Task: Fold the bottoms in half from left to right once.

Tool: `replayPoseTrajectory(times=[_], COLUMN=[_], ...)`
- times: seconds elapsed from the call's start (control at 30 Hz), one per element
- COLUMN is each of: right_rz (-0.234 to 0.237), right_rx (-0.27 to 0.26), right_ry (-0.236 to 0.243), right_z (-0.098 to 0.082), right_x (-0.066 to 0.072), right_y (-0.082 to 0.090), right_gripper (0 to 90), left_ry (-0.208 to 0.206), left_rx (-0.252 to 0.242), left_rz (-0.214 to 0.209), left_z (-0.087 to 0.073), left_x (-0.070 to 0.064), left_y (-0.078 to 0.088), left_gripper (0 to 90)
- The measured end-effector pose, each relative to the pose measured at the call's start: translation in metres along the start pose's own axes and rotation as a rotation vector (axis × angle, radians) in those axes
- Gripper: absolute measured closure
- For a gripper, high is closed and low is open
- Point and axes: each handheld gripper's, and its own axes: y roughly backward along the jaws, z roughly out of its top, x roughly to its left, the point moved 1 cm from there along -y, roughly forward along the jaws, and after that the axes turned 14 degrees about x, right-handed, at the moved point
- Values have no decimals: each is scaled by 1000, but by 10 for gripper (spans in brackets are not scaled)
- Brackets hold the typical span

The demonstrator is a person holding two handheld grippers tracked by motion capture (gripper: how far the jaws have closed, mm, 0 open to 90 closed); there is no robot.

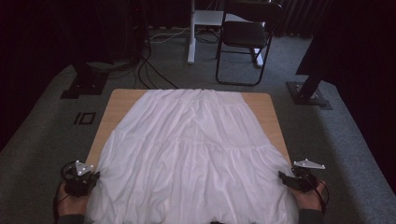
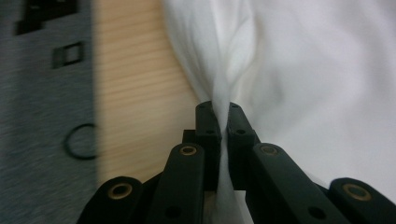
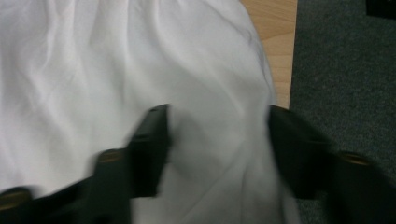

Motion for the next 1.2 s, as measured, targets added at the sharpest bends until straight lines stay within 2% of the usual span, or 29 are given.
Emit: replayPoseTrajectory(times=[0.1, 0.2, 0.3, 0.4, 0.47, 0.5, 0.6, 0.63, 0.67, 0.73, 0.8, 0.83, 0.87, 0.9, 1.0, 1.07, 1.13, 1.17, 1.2], right_rz=[12, 25, 41, 71, 80, 80, 93, 93, 99, 98, 95, 95, 96, 98, 96, 95, 89, 86, 82], right_rx=[21, 18, 16, 12, 9, 9, 8, 8, 10, 7, 5, 5, 3, -2, -8, -7, -6, -7, -8], right_ry=[22, 50, 80, 90, 94, 94, 106, 106, 111, 119, 120, 120, 117, 106, 89, 84, 83, 83, 79], right_z=[2, 0, 0, 1, 2, 2, 3, 3, 4, 5, 6, 6, 6, 7, 7, 8, 9, 9, 10], right_x=[4, 14, 22, 26, 27, 27, 30, 30, 33, 35, 35, 35, 35, 33, 30, 29, 29, 29, 28], right_y=[3, 4, 4, 3, 2, 2, 1, 1, 1, 0, -1, -1, -1, -2, -2, -3, -3, -3, -4], right_gripper=[703, 841, 861, 863, 863, 863, 860, 860, 856, 851, 850, 850, 851, 852, 854, 856, 857, 858, 858], left_ry=[70, 116, 153, 195, 224, 224, 177, 177, 166, 143, 104, 104, 51, 24, -96, -185, -259, -299, -333], left_rx=[-32, -42, -37, -31, -31, -31, -87, -87, -134, -197, -263, -263, -312, -344, -418, -455, -471, -489, -499], left_rz=[54, 117, 187, 232, 226, 226, 159, 159, 111, 52, 5, 5, -25, -54, -133, -218, -283, -353, -394], left_z=[-2, -1, 1, -1, -3, -3, -1, -1, 3, 9, 19, 19, 29, 36, 61, 84, 106, 119, 127], left_x=[28, 53, 74, 90, 95, 95, 81, 81, 72, 62, 49, 49, 33, 23, -16, -51, -86, -109, -124], left_y=[9, 17, 22, 23, 23, 23, 32, 32, 40, 52, 68, 68, 84, 93, 112, 118, 120, 121, 122], left_gripper=[880, 881, 881, 882, 882, 882, 881, 881, 881, 880, 880, 880, 880, 880, 880, 880, 879, 880, 879])
